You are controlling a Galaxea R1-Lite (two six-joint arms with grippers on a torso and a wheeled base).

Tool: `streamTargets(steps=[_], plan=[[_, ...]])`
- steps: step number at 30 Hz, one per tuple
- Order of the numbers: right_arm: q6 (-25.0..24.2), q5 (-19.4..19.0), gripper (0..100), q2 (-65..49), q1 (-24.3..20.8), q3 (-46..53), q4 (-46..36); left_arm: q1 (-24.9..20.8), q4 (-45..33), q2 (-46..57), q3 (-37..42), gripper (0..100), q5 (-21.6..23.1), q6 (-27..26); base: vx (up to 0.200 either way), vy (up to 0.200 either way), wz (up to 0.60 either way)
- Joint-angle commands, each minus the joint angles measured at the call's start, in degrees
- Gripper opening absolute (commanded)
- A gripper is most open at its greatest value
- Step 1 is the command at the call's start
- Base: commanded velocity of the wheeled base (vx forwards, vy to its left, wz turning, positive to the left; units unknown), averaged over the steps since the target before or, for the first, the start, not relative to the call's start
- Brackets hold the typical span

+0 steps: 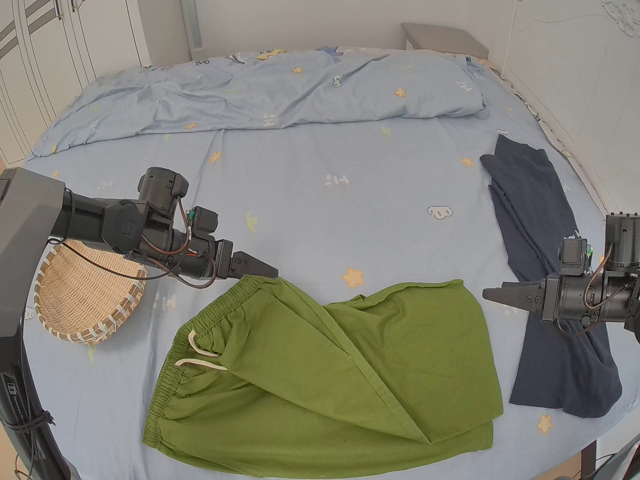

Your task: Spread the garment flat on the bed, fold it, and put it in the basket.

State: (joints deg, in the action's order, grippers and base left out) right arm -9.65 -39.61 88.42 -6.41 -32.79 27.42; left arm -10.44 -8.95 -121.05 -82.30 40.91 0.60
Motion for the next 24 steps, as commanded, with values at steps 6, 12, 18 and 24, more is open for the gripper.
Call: streamTargets(steps=[6,12,18,24], plan=[[-0.1,0.0,100,1.0,0.0,0.0,0.0,0.1,0.1,0.4,3.5,100,0.4,-2.6,0.000,0.000,0.00],[-0.1,0.0,100,1.1,0.2,-0.1,0.1,0.1,0.0,0.2,3.9,0,0.5,-4.3,0.000,0.000,0.00],[-0.1,0.1,100,1.8,0.0,-0.1,0.1,0.2,0.1,0.6,3.8,0,0.5,-4.4,0.000,0.000,0.00],[-0.1,0.1,100,1.8,0.1,-0.1,0.1,0.2,0.5,2.7,3.6,0,0.6,-4.1,0.000,0.000,0.00]])
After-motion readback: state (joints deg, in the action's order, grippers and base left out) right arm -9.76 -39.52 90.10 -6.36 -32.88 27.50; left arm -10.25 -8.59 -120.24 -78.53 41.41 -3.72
